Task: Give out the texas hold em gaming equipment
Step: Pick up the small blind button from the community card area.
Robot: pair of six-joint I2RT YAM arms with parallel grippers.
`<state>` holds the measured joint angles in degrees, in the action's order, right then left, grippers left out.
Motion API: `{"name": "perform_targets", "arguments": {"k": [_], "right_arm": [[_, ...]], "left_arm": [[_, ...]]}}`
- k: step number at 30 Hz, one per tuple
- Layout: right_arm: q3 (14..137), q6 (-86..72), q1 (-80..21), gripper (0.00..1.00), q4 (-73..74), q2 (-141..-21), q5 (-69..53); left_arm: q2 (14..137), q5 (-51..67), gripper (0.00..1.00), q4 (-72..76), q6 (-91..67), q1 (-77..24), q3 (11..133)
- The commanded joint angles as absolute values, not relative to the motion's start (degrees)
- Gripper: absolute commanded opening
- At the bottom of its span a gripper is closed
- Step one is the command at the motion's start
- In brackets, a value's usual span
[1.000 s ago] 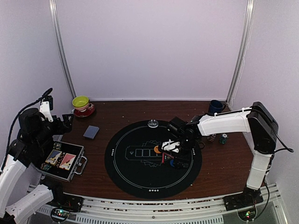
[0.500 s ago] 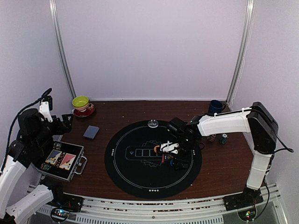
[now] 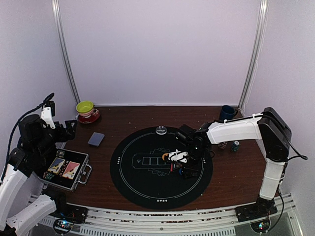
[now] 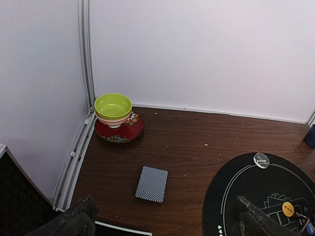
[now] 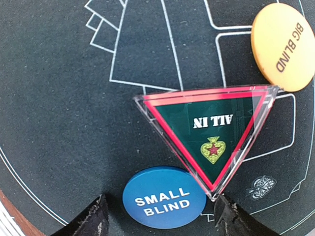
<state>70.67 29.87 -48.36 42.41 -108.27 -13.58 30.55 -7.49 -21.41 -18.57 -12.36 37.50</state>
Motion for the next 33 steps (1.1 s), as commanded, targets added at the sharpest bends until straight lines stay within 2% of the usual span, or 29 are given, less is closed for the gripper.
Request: {"name": "perform_targets", "arguments": {"k": [1,15,23,33], "right_arm": [[70.35,30.25,-48.72,0.70,42.51,-110.41,-13.98],[70.24,31.01,-49.14,0.40,42.85,-110.37,-14.43],[69.35,31.71,-48.35,0.38,42.68,-107.55,-13.08],[68.91,32.04,-42.50,0.35,42.22,-102.25,-13.93]], "left_arm": [[29.96,-7.65,0.98,-19.76,-18.64,-12.05,36.91],[29.61,-7.81,0.98,-19.77,-18.57,-12.03,36.91],[29.52,-7.82,0.98,-19.75,-18.54,-12.05,36.96],[29.20,-7.73,0.98,-19.69,-18.55,-12.07,36.91]]}}
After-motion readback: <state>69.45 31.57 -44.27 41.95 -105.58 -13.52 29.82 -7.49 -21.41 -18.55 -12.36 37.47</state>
